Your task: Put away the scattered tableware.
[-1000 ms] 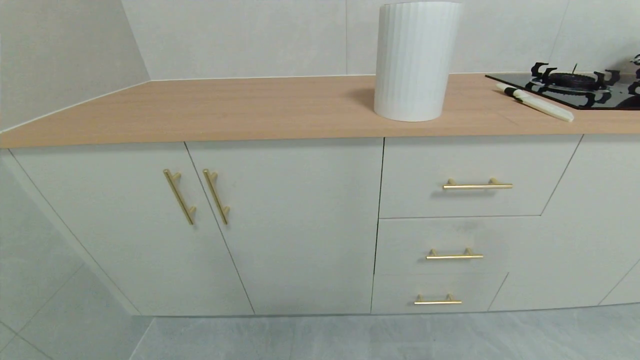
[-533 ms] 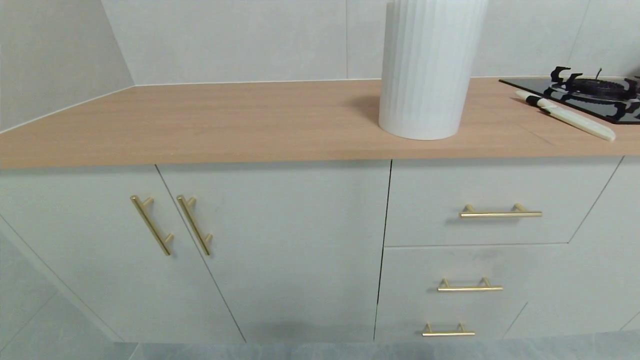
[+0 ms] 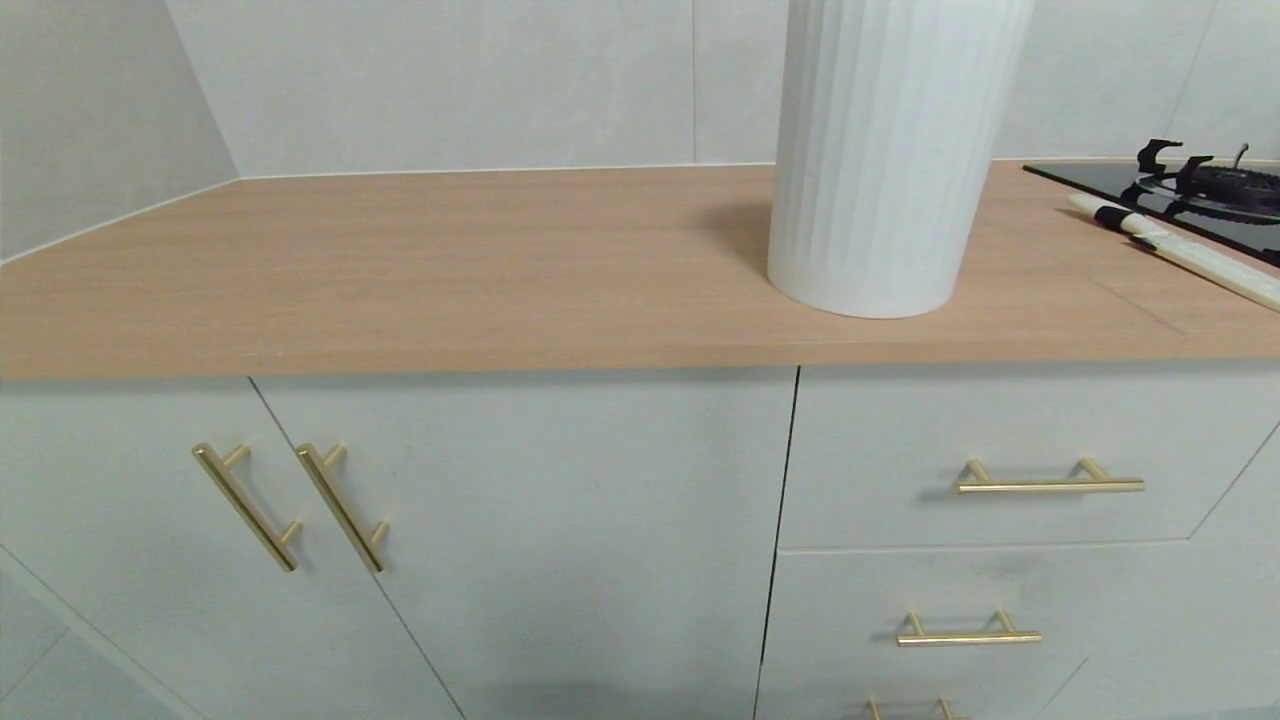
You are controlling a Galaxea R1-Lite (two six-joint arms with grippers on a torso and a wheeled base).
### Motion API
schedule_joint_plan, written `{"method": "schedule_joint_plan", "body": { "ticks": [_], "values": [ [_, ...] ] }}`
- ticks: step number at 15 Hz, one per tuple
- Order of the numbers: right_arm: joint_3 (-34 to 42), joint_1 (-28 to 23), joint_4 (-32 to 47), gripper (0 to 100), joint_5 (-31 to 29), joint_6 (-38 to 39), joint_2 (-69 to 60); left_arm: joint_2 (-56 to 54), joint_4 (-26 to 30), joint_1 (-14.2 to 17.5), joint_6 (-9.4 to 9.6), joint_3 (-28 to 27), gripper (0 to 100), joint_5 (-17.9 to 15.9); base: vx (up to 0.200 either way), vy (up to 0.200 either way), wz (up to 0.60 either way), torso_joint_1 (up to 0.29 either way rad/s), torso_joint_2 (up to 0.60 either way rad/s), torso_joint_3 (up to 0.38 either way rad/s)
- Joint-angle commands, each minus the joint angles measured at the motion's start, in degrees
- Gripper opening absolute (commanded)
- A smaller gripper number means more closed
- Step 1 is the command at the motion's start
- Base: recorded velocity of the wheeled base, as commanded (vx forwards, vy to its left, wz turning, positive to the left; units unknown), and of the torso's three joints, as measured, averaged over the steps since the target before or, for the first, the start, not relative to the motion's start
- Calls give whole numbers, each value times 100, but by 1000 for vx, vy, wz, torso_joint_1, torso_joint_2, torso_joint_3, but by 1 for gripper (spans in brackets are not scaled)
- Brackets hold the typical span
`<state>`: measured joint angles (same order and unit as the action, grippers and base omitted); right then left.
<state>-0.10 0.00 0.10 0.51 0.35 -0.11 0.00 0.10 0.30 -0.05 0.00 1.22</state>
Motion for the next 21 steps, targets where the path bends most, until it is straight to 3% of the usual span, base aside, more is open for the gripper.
{"method": "schedule_joint_plan", "body": {
  "ticks": [1, 5, 17, 21],
  "values": [
    [1, 0, -1, 100, 2, 0, 11, 0, -1, 5, -4, 0, 100, 1, 0, 0, 0, 0, 0, 0],
    [1, 0, -1, 100, 2, 0, 11, 0, -1, 5, 14, 0, 100, 1, 0, 0, 0, 0, 0, 0],
    [1, 0, -1, 100, 2, 0, 11, 0, -1, 5, 5, 0, 100, 1, 0, -200, 0, 4, 2, 2],
    [1, 0, -1, 100, 2, 0, 11, 0, -1, 5, -4, 0, 100, 1, 0, 0, 0, 0, 0, 0]
  ]
}}
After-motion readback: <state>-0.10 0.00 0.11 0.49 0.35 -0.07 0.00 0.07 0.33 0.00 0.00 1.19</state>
